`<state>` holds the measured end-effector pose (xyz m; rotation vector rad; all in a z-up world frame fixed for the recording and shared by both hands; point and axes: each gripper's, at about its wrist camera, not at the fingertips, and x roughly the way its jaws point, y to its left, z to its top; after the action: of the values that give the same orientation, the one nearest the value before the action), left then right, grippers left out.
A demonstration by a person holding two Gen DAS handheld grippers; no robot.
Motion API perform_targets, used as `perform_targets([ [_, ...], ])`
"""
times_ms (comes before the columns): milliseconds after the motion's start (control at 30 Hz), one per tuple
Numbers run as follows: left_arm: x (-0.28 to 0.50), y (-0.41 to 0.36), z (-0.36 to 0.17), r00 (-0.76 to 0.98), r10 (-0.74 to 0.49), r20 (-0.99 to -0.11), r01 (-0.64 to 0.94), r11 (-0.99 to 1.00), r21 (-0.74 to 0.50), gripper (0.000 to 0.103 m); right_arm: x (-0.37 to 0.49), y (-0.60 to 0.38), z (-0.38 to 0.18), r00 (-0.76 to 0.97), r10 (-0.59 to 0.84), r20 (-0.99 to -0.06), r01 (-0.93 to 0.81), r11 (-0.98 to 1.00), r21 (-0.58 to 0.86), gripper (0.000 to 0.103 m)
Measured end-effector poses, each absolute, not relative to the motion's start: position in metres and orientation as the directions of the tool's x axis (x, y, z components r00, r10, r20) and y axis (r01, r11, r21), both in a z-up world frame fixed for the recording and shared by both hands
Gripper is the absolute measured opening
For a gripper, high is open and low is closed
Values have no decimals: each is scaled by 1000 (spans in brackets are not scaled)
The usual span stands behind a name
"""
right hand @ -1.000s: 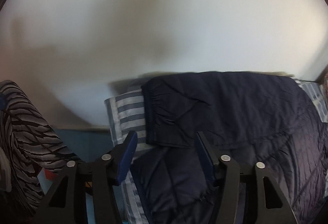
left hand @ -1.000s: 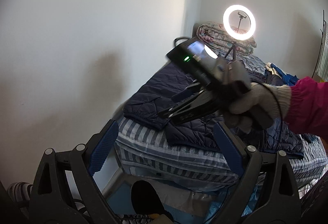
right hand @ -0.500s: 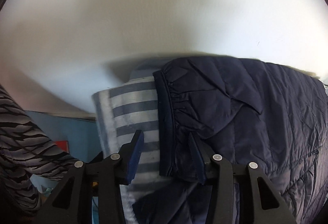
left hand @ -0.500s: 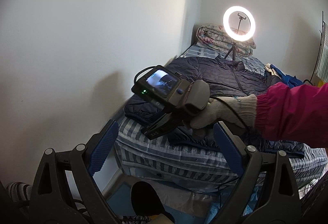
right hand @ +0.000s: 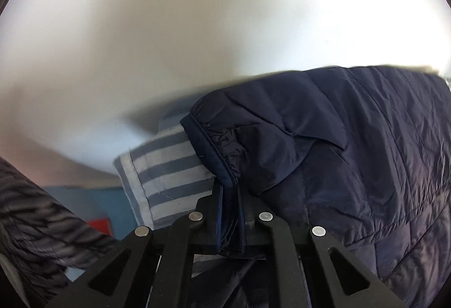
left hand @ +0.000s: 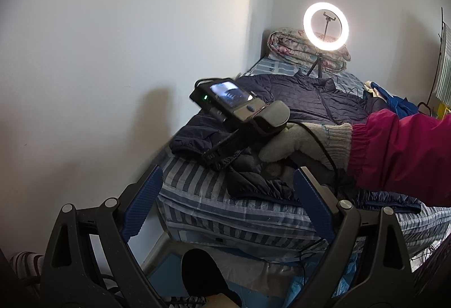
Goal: Fold large clothes
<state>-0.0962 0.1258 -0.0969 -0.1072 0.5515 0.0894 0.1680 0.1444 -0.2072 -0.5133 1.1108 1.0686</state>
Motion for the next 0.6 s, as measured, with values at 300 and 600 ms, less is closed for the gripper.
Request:
perform_targets([
  [300,-70,92,-85,835,40,-550,-32,999,24,96,237,45,-143,124,617,-777,-748,573,335,6],
  [600,9,58,-31,824,6,-567,41,997,69,96,289,-67,-124,284,631,-722,-625,693,360,6],
])
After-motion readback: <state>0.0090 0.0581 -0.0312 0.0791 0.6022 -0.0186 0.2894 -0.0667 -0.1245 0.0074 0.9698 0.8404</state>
